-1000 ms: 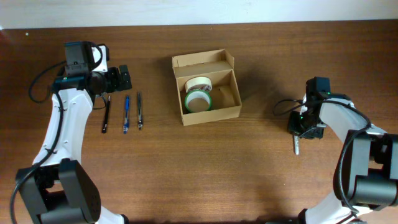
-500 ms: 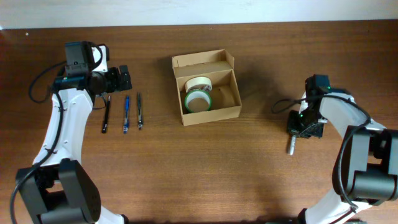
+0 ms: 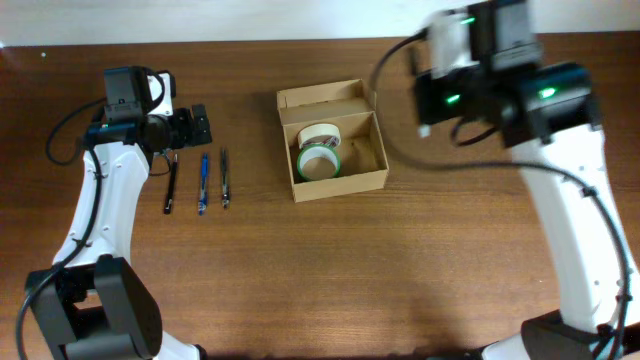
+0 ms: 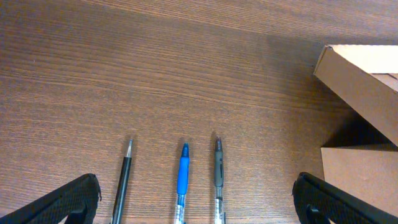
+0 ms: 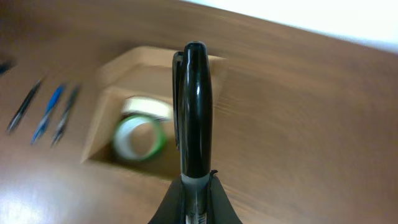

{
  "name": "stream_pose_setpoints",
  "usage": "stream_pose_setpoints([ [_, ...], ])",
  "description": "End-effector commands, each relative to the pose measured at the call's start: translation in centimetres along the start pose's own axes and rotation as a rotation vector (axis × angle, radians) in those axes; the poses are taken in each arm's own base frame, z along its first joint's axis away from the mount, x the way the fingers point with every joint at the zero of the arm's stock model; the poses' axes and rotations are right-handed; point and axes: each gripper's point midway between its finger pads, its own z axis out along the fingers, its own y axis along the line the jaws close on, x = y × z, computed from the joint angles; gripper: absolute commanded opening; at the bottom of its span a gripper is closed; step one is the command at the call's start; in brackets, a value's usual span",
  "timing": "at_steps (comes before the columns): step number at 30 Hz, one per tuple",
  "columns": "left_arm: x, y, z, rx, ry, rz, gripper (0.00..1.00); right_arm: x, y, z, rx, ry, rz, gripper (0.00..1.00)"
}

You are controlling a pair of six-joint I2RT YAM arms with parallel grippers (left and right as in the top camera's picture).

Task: Pack container
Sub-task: 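Carry the marker into the box and drop it in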

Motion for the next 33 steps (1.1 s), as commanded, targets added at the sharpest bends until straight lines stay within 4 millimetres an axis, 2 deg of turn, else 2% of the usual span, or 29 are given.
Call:
stream_pose_setpoints([
  [1, -0.6, 0.0, 0.0, 0.006, -0.011, 0.018, 0.99, 1.3, 4.0, 2.9, -0.058, 0.079, -0.318, 0.04],
  [5, -0.6, 0.0, 0.0, 0.007, -0.011, 0.018, 0.99, 2.7, 8.0, 5.6, -0.145, 0.130, -0.670, 0.04],
  [8, -0.6, 0.0, 0.0, 0.006, -0.011, 0.018, 0.99, 3.6, 9.8, 7.8, -0.197, 0.155, -0.873, 0.04],
  [10, -0.6, 0.0, 0.0, 0.006, -0.011, 0.018, 0.99, 4.1, 10.3, 9.1, -0.218, 0.170, -0.949, 0.04],
  [19, -0.6, 0.0, 0.0, 0.006, -0.011, 0.018, 0.99, 8.4, 9.9, 15.5, -0.331, 0.331, -1.166, 0.04],
  [22, -0.6, 0.0, 0.0, 0.007, -0.011, 0.018, 0.99, 10.0, 9.5, 17.7, -0.356, 0.394, -1.186, 0.04],
  [27, -0.6, 0.0, 0.0, 0.006, -0.011, 0.018, 0.99, 12.1, 9.0, 20.1, -0.387, 0.463, -1.174, 0.04],
  [33, -0.6, 0.0, 0.0, 0.006, -0.011, 0.018, 0.99, 13.4, 9.1, 21.4, -0.422, 0.498, -1.163, 0.04],
])
